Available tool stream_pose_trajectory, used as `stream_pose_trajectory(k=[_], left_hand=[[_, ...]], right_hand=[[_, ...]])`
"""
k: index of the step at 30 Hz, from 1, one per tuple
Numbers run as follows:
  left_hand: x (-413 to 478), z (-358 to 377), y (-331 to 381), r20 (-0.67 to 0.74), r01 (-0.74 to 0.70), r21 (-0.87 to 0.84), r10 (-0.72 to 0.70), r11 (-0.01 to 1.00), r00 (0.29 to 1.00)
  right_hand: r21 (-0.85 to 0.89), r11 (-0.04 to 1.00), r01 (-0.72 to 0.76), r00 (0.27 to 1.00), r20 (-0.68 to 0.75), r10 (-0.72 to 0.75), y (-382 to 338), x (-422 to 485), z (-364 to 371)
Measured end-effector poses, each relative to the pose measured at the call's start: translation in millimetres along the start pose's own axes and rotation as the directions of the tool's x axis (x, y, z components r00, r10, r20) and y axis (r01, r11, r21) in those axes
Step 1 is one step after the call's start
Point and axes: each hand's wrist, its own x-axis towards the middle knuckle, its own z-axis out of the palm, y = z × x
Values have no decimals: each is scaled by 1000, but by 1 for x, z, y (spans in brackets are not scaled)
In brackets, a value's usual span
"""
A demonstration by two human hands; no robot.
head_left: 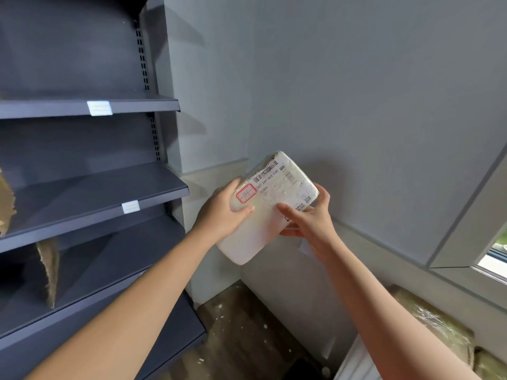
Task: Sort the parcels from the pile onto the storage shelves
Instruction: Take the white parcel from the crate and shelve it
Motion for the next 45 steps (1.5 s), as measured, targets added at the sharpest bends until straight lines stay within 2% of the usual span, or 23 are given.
stream_pose_trajectory(k=[3, 8, 13, 16, 20, 26, 29, 33, 36, 40, 45], left_hand=[[-9, -8, -3, -66, 122, -68, -127, 990, 990], [-27, -26, -16, -133, 131, -233, -165, 964, 977], [-46, -46, -29, -283, 209, -378, -327, 902, 901], [-56, -65, -34, -352, 176, -429, -343, 886, 871], [-60, -92, -49, -416, 110, -490, -343, 865, 842], [-47, -140, -68, -532, -71, -615, -347, 785, 772], [-41, -167, -83, -523, -121, -549, -228, 827, 821], [-27, -212, -104, -422, -80, -325, -69, 942, 904], [-17, -234, -119, -312, -72, -339, -40, 938, 949], [-8, -259, -134, -284, -122, -279, 39, 952, 958], [13, -291, -135, -433, -185, -194, 86, 963, 897]], right_hand=[[21, 1000, 0, 1000, 17, 0, -1, -2, 3], [93, 996, 2, 998, 55, -7, -1, -6, 15], [147, 989, -8, 991, 132, -12, -2, -3, 41], [108, 994, -4, 983, 181, -16, -9, 1, 62], [77, 996, 48, 982, 179, -61, -23, 9, 98], [88, 988, 125, 970, 200, -141, -48, 27, 154], [122, 983, 136, 966, 205, -159, -58, 41, 184], [189, 972, 143, 967, 182, -178, -67, 63, 220], [204, 968, 146, 973, 149, -178, -75, 73, 249], [244, 961, 133, 975, 143, -172, -95, 83, 285], [217, 963, 161, 969, 148, -196, -116, 101, 322]])
